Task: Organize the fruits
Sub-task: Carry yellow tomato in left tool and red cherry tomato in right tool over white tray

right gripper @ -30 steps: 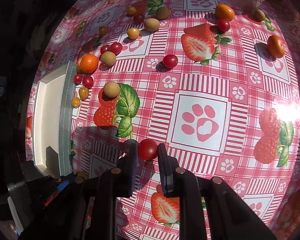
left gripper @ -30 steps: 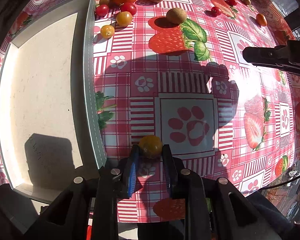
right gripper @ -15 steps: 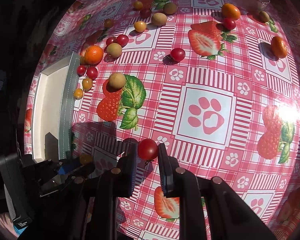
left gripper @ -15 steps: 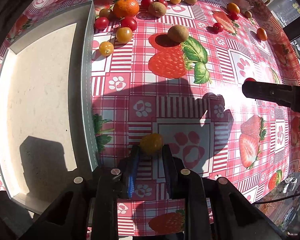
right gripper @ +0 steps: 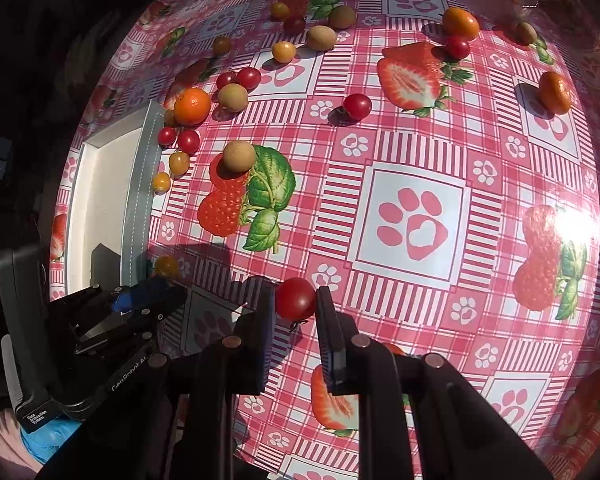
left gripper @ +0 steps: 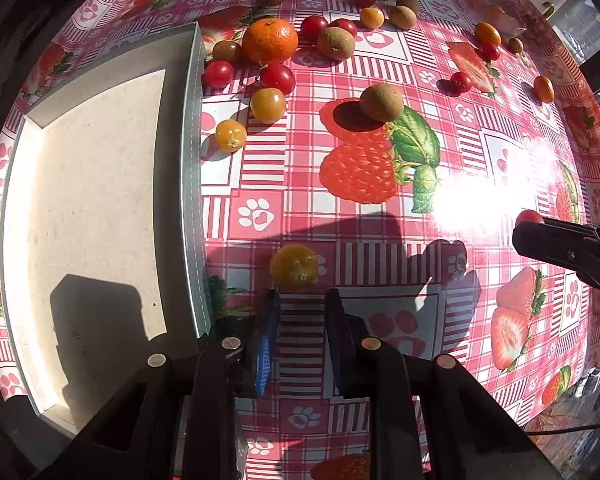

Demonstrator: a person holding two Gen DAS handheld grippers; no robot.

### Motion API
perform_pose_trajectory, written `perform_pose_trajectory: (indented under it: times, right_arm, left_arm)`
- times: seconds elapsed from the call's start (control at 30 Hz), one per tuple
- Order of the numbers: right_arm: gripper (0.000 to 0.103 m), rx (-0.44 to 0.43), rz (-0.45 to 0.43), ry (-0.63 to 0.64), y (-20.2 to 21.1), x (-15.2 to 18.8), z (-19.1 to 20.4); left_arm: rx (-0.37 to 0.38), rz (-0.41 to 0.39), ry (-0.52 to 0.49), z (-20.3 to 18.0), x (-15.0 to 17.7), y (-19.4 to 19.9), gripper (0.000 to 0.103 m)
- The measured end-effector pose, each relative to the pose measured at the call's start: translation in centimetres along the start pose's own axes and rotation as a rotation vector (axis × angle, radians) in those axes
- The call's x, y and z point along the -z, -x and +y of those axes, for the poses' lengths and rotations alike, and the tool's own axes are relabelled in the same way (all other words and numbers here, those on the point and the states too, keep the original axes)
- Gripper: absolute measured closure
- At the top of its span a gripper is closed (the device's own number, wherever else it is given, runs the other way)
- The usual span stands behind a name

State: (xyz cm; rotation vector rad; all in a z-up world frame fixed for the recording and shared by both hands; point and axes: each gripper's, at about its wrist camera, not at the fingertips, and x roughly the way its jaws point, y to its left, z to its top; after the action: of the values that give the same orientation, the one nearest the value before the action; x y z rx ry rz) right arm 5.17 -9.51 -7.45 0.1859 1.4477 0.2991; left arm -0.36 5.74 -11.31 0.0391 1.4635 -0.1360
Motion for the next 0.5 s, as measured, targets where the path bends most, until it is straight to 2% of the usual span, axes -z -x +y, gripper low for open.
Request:
perform_pose_trajectory:
  times: [0.17,0.2,0.23,0.33,0.5]
  right_arm:
    - [0.081,-0.003,0.0,-0.001,0.1,0.1,-0.2]
    - [0.081,-0.003,0.0,-0.001,0.1,0.0,-0.2]
    - [0.081,-0.004,0.0,-0.001,0.1,0.0,-0.2]
    - [0.081,-0.005,0.0,0.001,0.1,-0.1,-0.2]
    - [0.081,-0.006,-0.001,-0.001,0.2,-0.4,-0.3]
  left_arm:
    - [-0.002,-0.005,0.031,1.0,-1.9,0.0,0.076]
    - [-0.002,-0.004,0.033,1.1,-2.2,0.1,0.057]
    - [0.006,-0.016,0.035,1.1,-2.6,0.2,0.044]
    - [-0.013,-0.049,0.01,0.6,-4.0,0.6,0.043]
    - [-0.023,-0.043,0.004,0.2,-6.2,-0.3,0.043]
